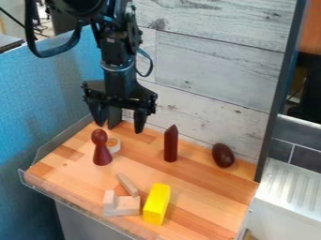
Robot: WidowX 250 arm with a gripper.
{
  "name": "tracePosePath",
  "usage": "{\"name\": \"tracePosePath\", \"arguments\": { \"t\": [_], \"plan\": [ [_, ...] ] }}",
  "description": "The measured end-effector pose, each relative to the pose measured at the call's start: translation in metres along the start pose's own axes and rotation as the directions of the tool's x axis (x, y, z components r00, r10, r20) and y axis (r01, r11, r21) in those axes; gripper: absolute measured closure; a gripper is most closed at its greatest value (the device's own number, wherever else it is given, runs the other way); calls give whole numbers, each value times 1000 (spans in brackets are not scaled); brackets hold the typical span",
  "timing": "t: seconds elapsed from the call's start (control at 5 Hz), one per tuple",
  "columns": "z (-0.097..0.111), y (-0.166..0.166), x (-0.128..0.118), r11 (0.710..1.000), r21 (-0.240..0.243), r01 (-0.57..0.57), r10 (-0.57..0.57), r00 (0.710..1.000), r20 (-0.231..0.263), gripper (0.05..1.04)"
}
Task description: Put the object on top of the yellow block
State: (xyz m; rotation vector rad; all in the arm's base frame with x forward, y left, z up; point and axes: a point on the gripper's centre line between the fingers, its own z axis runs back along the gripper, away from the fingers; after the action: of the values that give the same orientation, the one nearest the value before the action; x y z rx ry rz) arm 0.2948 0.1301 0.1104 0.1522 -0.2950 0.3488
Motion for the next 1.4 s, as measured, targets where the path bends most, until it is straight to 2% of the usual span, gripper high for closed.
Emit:
{"name": "tracePosePath", "arguments": {
  "t": [0.2,0.6,0.8,1.0,1.2,1.4],
  "plan": [
    [-10,-2,-5,1000,-2,-7,7,999,-38,83],
    [-35,3,25,997,31,-77,79,993,-86,83],
    [-46,2,42,996,26,-85,87,992,-88,83],
    [-58,-7,51,998,44,-55,58,996,-68,83],
    [-72,-3,64,993,85,-78,83,995,-56,83],
    [-85,10,62,987,134,-92,102,992,-68,83]
  ]
}}
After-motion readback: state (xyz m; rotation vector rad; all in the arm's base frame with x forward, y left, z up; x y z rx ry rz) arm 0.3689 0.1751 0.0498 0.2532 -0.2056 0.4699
